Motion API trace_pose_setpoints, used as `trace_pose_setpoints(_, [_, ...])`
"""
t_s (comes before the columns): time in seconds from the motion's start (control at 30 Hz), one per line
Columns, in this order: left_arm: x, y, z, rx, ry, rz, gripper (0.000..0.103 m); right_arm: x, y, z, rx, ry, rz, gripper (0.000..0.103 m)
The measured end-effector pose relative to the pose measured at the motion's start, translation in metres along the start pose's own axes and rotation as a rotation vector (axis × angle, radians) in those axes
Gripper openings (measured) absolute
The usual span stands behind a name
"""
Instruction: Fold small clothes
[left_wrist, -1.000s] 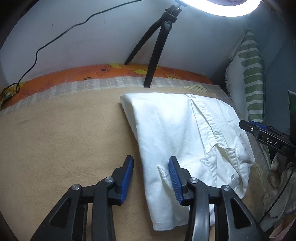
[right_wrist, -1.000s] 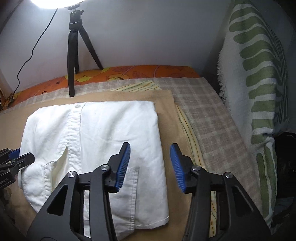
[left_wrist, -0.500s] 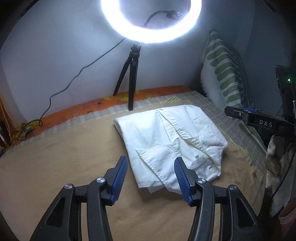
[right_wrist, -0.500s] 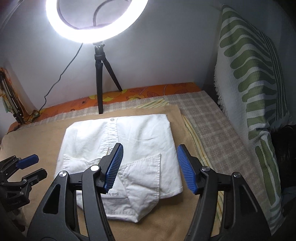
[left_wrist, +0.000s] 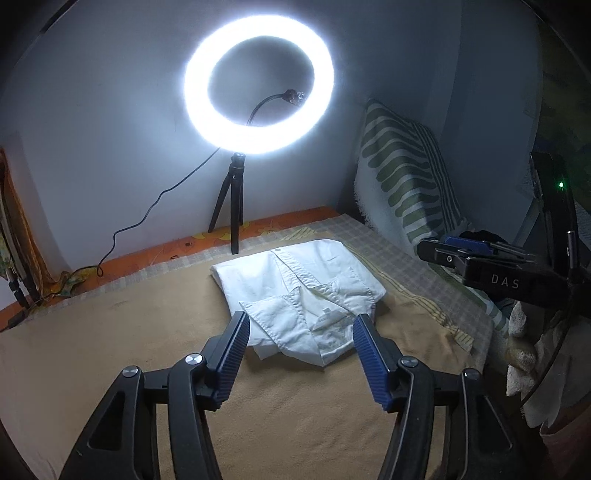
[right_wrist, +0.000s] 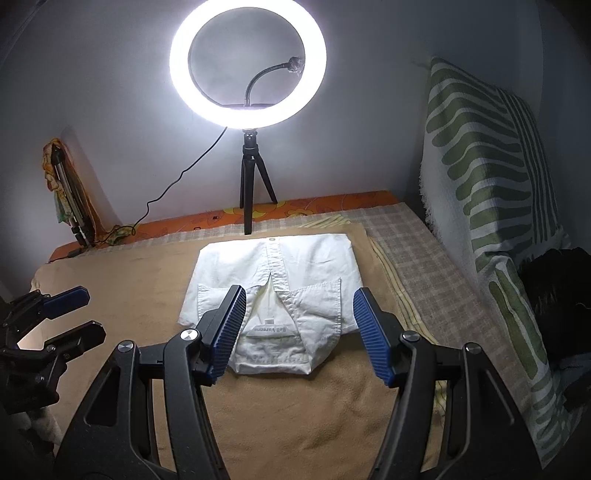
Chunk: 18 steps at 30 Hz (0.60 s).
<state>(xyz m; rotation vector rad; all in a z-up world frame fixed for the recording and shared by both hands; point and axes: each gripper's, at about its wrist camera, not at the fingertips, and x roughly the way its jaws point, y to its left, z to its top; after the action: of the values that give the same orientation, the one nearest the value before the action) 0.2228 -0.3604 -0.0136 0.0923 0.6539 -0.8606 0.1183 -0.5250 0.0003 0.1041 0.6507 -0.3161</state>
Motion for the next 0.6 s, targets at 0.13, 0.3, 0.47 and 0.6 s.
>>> trace_pose_setpoints(0.13, [-0.016,-0.001,-0.01,0.006,-0.006,-0.011,0.067,-0.015,0.007,-0.012,0.008,-0.005,-0.019,0.064])
trace_pose_setpoints(0.3, [-0.04,-0.001,-0.028,0.006,-0.03,-0.001,0.084,-0.034,0.021,-0.033,0.031,-0.012,-0.035,0.074])
trace_pose_setpoints(0.47, [-0.072,-0.005,-0.051,0.026,-0.07,0.034,0.099,-0.057,0.037,-0.058,0.052,-0.035,-0.039,0.091])
trace_pose_setpoints(0.6, [-0.094,-0.01,-0.068,0.054,-0.093,0.086,0.103,-0.07,0.05,-0.076,0.06,-0.048,-0.053,0.096])
